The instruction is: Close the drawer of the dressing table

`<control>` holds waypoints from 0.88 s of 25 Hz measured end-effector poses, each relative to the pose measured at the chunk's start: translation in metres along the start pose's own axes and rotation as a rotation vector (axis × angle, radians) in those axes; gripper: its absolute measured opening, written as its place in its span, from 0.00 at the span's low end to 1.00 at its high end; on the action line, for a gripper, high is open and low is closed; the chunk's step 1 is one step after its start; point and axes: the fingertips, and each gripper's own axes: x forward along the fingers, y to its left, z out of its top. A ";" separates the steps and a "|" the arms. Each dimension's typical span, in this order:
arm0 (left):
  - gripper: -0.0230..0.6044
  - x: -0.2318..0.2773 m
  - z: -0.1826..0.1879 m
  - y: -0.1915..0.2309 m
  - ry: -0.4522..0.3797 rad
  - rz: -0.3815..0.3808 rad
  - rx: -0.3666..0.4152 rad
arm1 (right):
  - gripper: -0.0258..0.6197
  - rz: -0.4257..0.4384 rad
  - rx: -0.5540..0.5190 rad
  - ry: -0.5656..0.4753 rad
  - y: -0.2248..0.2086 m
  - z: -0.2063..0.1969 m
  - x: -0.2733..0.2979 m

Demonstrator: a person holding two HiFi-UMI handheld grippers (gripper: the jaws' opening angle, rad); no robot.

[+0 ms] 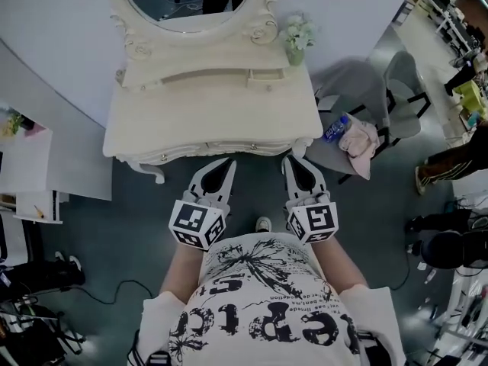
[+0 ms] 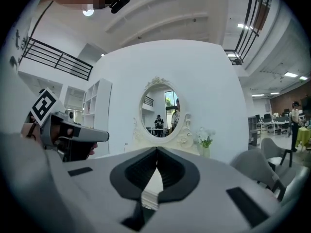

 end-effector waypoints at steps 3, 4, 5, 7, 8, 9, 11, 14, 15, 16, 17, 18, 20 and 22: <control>0.07 0.030 0.000 -0.004 0.000 0.031 -0.009 | 0.07 -0.004 0.019 0.029 -0.040 -0.007 0.015; 0.07 0.038 -0.001 -0.003 0.002 0.042 -0.016 | 0.07 -0.005 0.025 0.041 -0.051 -0.010 0.021; 0.07 0.045 -0.003 -0.002 0.007 0.054 -0.023 | 0.07 -0.005 0.031 0.051 -0.060 -0.013 0.026; 0.07 0.058 -0.008 0.004 0.023 0.076 -0.032 | 0.07 0.003 0.039 0.069 -0.074 -0.020 0.036; 0.07 0.063 -0.011 0.008 0.033 0.086 -0.036 | 0.07 0.009 0.041 0.079 -0.079 -0.023 0.042; 0.07 0.068 -0.014 0.012 0.044 0.097 -0.042 | 0.07 0.013 0.043 0.090 -0.084 -0.027 0.047; 0.07 0.078 -0.020 0.020 0.062 0.116 -0.053 | 0.07 0.018 0.046 0.114 -0.092 -0.035 0.060; 0.07 0.096 -0.025 0.038 0.084 0.123 -0.054 | 0.07 0.018 0.042 0.135 -0.100 -0.043 0.085; 0.07 0.104 -0.024 0.045 0.087 0.121 -0.055 | 0.07 0.016 0.036 0.140 -0.103 -0.043 0.094; 0.07 0.112 -0.023 0.053 0.088 0.117 -0.057 | 0.07 0.013 0.030 0.143 -0.106 -0.043 0.105; 0.07 0.120 -0.020 0.061 0.087 0.112 -0.058 | 0.07 0.010 0.026 0.145 -0.109 -0.042 0.116; 0.07 0.129 -0.016 0.070 0.084 0.106 -0.059 | 0.07 0.005 0.024 0.147 -0.113 -0.041 0.128; 0.07 0.149 -0.007 0.091 0.078 0.092 -0.055 | 0.07 -0.005 0.024 0.151 -0.120 -0.037 0.153; 0.07 0.171 0.004 0.114 0.069 0.080 -0.048 | 0.07 -0.014 0.022 0.153 -0.127 -0.033 0.182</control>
